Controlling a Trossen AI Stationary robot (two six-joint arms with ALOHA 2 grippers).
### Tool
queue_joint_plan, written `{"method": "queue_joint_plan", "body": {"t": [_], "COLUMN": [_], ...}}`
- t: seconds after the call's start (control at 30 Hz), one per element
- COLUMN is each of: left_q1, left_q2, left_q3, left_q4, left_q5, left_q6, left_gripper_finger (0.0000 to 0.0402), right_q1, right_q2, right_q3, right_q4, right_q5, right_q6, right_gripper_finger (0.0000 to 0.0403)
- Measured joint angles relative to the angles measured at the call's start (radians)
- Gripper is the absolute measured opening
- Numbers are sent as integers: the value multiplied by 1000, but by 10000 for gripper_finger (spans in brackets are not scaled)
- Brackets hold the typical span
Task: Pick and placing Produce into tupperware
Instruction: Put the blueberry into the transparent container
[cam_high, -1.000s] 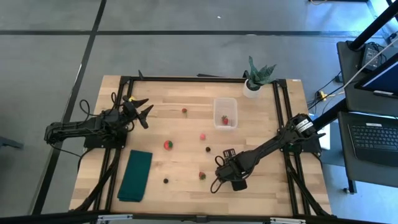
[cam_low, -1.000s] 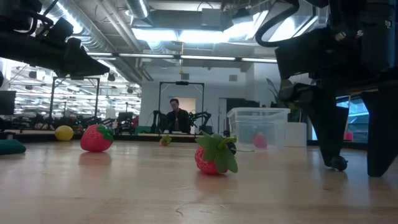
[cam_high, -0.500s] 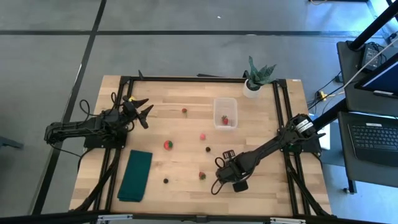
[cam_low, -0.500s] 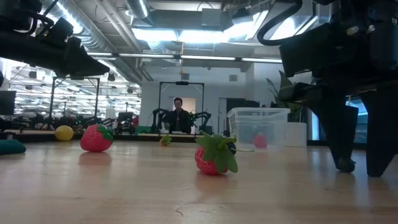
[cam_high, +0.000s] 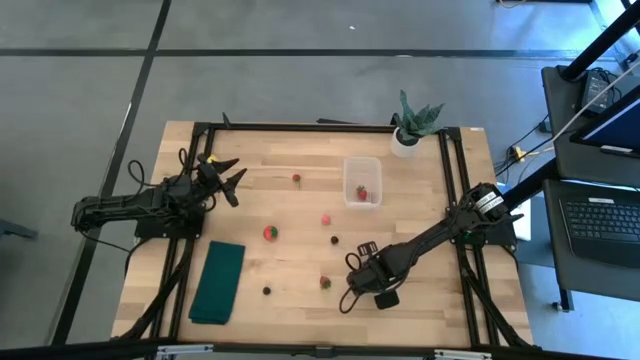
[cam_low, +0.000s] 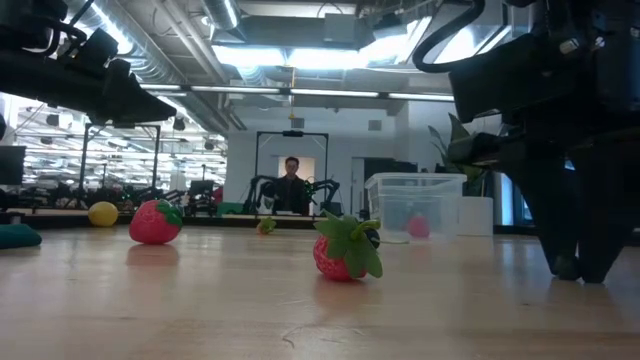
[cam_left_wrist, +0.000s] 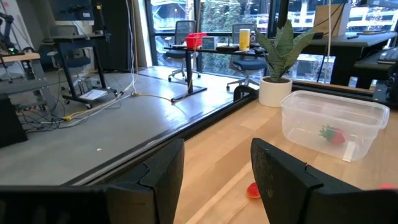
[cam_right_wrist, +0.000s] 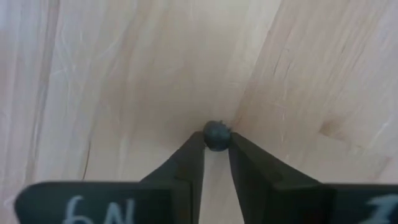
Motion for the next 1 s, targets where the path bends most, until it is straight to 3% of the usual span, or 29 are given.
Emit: {"method": "queue_joint_plan", "body": {"t": [0.17, 0.4, 1.0], "left_q1": [0, 0, 0], "left_q2": [0, 0, 0], "left_q3": [0, 0, 0], "left_q4": [0, 0, 0], "left_q5": [0, 0, 0], "left_q6": [0, -1, -2], "left_gripper_finger": [179, 179, 179], "right_q1": [0, 0, -10], "right_q2": [0, 0, -34], "right_q3": [0, 0, -3], "right_q4": [2, 7, -13], "right_q5": [-2, -3, 9], "right_q6": [2, 9, 76], "right_gripper_finger": [75, 38, 43]}}
